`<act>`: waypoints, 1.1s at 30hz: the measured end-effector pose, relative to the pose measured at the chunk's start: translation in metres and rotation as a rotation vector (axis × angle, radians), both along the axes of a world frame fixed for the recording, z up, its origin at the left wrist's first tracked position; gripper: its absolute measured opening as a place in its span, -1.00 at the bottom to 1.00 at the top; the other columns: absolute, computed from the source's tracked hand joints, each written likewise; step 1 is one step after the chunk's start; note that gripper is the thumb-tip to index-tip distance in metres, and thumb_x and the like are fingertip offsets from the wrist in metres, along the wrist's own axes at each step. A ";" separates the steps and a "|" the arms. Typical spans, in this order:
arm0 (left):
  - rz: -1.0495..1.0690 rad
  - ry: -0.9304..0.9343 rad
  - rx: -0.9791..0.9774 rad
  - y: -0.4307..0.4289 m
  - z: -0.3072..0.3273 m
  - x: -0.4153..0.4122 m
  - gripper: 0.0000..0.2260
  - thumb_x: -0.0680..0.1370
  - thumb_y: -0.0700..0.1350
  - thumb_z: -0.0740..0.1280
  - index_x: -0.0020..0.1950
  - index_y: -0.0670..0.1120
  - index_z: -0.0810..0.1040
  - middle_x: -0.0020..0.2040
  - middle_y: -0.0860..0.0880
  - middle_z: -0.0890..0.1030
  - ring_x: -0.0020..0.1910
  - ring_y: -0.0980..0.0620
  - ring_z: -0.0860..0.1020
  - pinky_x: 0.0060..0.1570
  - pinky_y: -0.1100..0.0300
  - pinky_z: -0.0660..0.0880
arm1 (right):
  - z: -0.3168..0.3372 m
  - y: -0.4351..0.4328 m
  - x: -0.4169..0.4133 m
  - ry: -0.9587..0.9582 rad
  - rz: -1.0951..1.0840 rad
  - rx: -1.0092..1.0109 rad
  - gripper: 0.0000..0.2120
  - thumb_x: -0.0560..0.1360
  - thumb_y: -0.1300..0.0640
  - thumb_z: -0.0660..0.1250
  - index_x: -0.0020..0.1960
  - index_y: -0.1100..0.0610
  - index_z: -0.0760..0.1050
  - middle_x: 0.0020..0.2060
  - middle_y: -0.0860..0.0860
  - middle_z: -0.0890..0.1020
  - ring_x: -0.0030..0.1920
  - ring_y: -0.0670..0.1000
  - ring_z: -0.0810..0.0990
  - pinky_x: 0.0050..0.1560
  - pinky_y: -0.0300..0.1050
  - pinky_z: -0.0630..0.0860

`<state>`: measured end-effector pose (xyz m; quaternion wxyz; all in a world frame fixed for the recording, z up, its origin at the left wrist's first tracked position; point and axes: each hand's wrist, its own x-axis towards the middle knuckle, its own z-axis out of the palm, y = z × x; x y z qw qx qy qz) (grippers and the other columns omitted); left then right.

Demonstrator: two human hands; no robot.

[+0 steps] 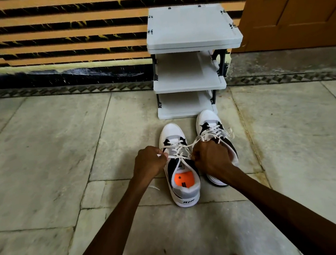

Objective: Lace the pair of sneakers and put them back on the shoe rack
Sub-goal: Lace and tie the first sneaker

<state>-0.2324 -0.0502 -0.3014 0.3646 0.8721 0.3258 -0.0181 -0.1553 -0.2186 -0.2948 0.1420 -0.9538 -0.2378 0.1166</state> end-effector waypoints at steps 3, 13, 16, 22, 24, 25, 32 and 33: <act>-0.018 0.015 -0.046 -0.005 -0.004 -0.003 -0.70 0.50 0.15 0.34 -0.02 -0.06 0.67 -0.07 -0.10 0.69 -0.01 -0.09 0.63 -0.10 0.20 0.45 | -0.005 -0.003 0.003 0.030 0.027 0.036 -0.87 0.42 0.10 0.33 -0.15 0.11 0.63 -0.16 0.15 0.70 -0.10 0.19 0.67 -0.26 -0.17 0.36; 0.208 -0.122 0.066 -0.014 -0.011 -0.006 -0.87 0.47 -0.06 0.41 -0.15 -0.11 0.67 -0.01 -0.13 0.69 0.04 -0.14 0.62 -0.04 0.15 0.48 | 0.003 0.006 -0.004 -0.142 -0.008 -0.057 -0.87 0.37 0.14 0.34 -0.16 0.18 0.60 -0.19 0.16 0.67 -0.15 0.20 0.68 -0.28 -0.15 0.38; 0.149 -0.053 0.032 -0.007 -0.010 -0.007 -0.84 0.48 0.01 0.40 -0.16 -0.06 0.68 -0.07 -0.09 0.70 -0.02 -0.09 0.63 -0.07 0.18 0.48 | 0.007 0.002 -0.005 -0.096 -0.016 -0.072 -0.84 0.40 0.10 0.33 -0.14 0.17 0.62 -0.17 0.17 0.68 -0.12 0.20 0.68 -0.26 -0.15 0.38; 0.011 -0.124 -0.617 0.009 0.014 -0.011 -0.75 0.62 -0.14 0.23 -0.22 -0.04 0.60 -0.28 0.01 0.55 -0.31 0.12 0.40 -0.33 0.29 0.31 | 0.048 -0.010 0.009 0.462 0.033 0.274 -0.79 0.55 0.06 0.31 -0.16 0.08 0.67 -0.31 -0.15 0.67 -0.23 -0.27 0.60 -0.23 -0.43 0.45; 0.031 -0.239 -0.735 0.007 0.021 -0.008 -0.81 0.61 -0.20 0.24 -0.14 -0.07 0.60 -0.19 0.00 0.59 -0.21 0.08 0.45 -0.23 0.29 0.37 | 0.055 -0.007 0.013 0.629 -0.051 0.554 -0.78 0.58 0.18 0.26 -0.16 0.13 0.64 -0.28 -0.14 0.68 -0.19 -0.25 0.59 -0.19 -0.47 0.44; 0.043 -0.276 -0.773 0.005 0.024 -0.006 -0.83 0.60 -0.21 0.25 -0.12 -0.08 0.61 -0.14 0.00 0.62 -0.15 0.07 0.49 -0.18 0.30 0.42 | 0.054 -0.004 0.015 0.658 -0.085 0.660 -0.78 0.59 0.22 0.24 -0.15 0.15 0.63 -0.19 -0.06 0.69 -0.12 -0.19 0.60 -0.13 -0.45 0.45; 0.168 -0.370 -0.789 -0.007 0.018 0.007 -0.81 0.52 -0.17 0.38 0.11 -0.14 0.66 0.09 -0.12 0.69 0.11 -0.06 0.62 0.06 0.11 0.52 | 0.033 0.019 0.012 0.659 -0.213 0.896 -0.79 0.57 0.22 0.28 0.05 0.31 0.63 -0.01 0.17 0.70 -0.09 -0.02 0.61 -0.12 -0.28 0.53; 0.200 -0.389 -0.772 -0.008 0.015 0.009 -0.83 0.51 -0.19 0.39 0.08 -0.12 0.67 0.07 -0.12 0.69 0.08 -0.07 0.63 0.04 0.09 0.54 | 0.030 0.022 0.013 0.655 -0.246 0.918 -0.80 0.56 0.24 0.29 0.05 0.34 0.62 -0.02 0.20 0.70 -0.13 -0.02 0.61 -0.20 -0.32 0.54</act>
